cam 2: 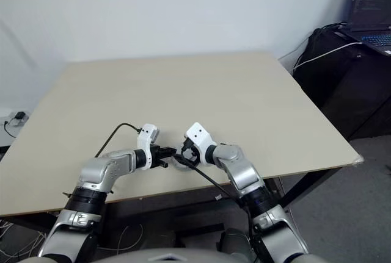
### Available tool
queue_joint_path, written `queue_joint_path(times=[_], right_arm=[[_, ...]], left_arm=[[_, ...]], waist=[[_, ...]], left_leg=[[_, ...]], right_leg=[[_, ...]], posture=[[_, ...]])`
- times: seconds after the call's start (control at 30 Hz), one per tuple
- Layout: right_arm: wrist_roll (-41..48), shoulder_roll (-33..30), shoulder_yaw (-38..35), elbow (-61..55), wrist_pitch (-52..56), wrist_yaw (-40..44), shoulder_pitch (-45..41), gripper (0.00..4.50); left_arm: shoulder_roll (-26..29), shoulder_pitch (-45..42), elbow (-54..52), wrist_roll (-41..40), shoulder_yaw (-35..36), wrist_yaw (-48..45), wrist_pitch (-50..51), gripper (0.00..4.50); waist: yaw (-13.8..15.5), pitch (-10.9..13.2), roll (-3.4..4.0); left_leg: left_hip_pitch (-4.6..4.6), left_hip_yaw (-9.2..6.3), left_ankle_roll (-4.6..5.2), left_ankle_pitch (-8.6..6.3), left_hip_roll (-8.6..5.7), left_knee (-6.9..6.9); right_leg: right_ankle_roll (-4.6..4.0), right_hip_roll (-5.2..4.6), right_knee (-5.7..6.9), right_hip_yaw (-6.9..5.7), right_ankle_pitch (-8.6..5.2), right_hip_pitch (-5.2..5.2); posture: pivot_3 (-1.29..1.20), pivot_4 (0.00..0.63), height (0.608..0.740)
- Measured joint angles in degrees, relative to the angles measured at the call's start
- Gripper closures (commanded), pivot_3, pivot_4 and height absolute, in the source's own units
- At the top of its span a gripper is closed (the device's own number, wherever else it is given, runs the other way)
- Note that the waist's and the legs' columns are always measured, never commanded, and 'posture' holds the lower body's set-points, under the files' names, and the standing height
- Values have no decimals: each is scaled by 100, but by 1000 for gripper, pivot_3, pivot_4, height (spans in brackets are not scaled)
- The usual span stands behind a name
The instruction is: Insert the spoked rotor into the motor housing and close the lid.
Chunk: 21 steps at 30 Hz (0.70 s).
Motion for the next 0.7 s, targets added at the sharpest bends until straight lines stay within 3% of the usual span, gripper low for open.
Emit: queue_joint_path(times=[0.23, 0.7], right_arm=[[396, -99, -623, -777, 1076, -423, 279, 18], [1427, 1583, -3089, -1137, 4293, -2459, 215, 18]], left_arm=[[-34, -11, 0, 2, -1, 2, -6, 4500], [-90, -32, 1, 13, -32, -20, -20, 4500]], waist=[[40, 13, -9], [128, 20, 2]], left_leg=[[-6, -2, -16, -9, 0, 0], [-21, -4, -15, -13, -1, -4]], right_leg=[[-1, -6, 0, -7, 0, -6], [-11, -8, -3, -11, 1, -21]], posture=[[0, 0, 740], [0, 0, 740]])
